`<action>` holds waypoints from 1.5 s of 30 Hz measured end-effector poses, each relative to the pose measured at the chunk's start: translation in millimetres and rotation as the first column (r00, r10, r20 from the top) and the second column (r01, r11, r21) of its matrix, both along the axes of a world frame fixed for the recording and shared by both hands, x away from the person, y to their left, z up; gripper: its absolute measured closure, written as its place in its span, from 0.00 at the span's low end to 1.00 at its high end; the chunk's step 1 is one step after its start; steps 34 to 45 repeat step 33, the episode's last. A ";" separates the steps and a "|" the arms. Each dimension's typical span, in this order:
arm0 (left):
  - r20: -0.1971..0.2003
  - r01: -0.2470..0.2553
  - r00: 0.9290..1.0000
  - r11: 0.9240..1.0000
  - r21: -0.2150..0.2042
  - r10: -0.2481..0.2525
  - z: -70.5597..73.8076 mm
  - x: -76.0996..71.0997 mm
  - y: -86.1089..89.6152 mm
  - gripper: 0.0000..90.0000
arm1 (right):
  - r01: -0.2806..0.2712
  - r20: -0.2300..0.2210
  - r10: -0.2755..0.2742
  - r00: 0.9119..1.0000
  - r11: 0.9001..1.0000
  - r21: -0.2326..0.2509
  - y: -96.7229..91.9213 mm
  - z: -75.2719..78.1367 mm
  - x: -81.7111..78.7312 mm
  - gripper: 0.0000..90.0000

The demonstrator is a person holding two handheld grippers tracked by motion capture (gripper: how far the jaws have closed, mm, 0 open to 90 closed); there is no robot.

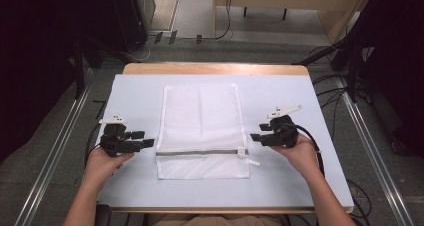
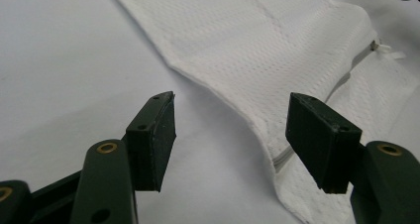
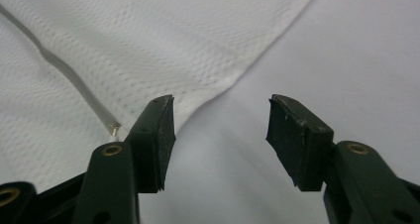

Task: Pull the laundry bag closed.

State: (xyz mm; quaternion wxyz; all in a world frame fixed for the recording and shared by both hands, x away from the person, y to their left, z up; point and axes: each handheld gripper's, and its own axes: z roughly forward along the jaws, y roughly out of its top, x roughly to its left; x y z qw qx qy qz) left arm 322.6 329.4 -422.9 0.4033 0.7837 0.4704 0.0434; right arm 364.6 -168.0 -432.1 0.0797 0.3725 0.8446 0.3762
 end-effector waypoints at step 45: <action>0.015 -0.192 0.981 0.980 0.056 0.191 -7.3 9.2 12.8 0.34 | 0.106 -0.034 -0.105 0.994 0.994 0.017 -38.9 -15.9 18.9 0.25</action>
